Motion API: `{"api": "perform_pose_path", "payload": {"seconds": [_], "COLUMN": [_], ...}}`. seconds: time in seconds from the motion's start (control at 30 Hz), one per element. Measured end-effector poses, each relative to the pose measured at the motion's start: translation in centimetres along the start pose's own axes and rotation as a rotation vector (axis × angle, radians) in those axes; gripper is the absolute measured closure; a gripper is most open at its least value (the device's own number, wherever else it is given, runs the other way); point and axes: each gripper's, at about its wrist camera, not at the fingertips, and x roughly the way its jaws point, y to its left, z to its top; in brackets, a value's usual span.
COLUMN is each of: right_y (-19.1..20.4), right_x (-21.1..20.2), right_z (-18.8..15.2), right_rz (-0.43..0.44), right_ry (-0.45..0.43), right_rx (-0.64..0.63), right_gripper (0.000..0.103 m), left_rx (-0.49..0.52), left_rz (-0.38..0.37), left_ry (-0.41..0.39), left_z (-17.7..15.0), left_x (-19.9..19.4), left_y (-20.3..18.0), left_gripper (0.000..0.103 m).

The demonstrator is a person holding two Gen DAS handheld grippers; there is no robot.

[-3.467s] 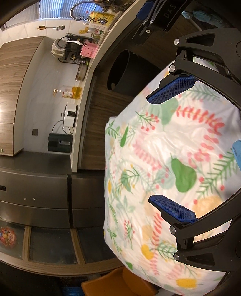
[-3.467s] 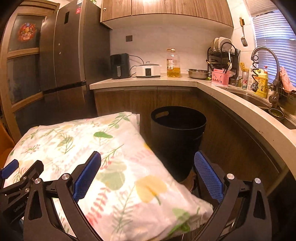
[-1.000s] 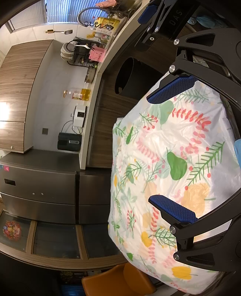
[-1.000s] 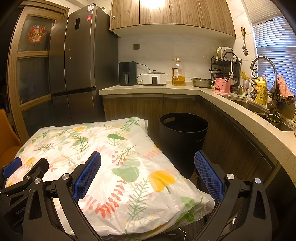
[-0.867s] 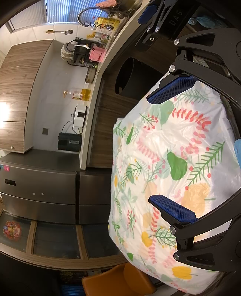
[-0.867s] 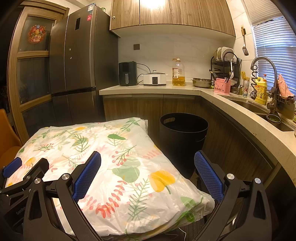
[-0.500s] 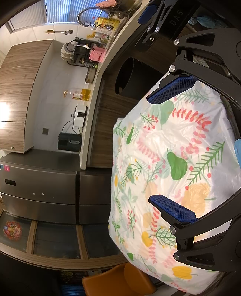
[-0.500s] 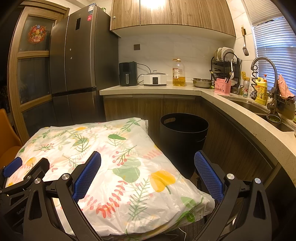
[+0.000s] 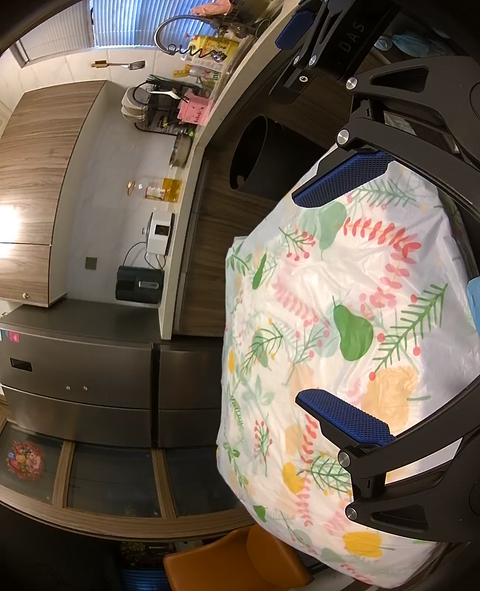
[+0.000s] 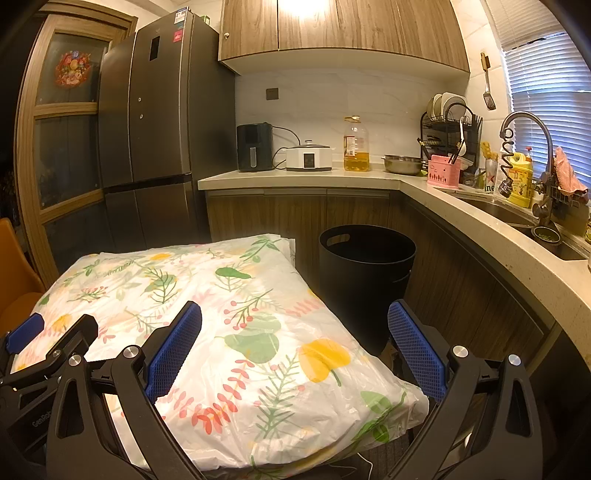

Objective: Collect trash

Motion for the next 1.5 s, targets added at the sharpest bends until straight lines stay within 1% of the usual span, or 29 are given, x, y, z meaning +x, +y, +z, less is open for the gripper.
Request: {"api": "perform_pose_path", "payload": {"seconds": [0.23,0.3,0.4,0.47,1.23,1.33,1.5], "right_y": [-0.04,-0.01,-0.10,-0.08,-0.23,-0.26,-0.31], "right_x": [0.01,0.00,-0.01,-0.04,-0.06,-0.12,-0.13], "right_z": [0.01,0.03,-0.01,-0.08,-0.39,-0.50,-0.48], "right_rz": [0.000,-0.001,-0.001,-0.003,-0.005,-0.006,-0.006], "right_ry": [0.000,0.001,0.000,0.000,0.001,0.000,0.000], "right_rx": [-0.001,0.000,0.000,0.004,0.014,0.017,0.017], "right_gripper": [0.006,0.006,0.006,0.006,0.006,0.006,0.006], "left_rx": [0.005,0.013,0.017,0.021,0.019,0.021,0.027], "left_rz": [-0.008,-0.013,-0.018,-0.021,-0.011,-0.003,0.007], "left_ry": [-0.002,0.001,0.007,0.008,0.012,0.013,0.002], "left_z": [0.02,-0.01,-0.13,-0.15,-0.38,-0.45,-0.38], "left_x": [-0.05,-0.05,0.04,0.09,0.07,0.13,-0.06], "left_y": [-0.22,-0.34,-0.38,-0.45,-0.30,-0.24,-0.25], "left_gripper": [0.007,0.017,0.021,0.022,0.021,0.018,0.009]}}
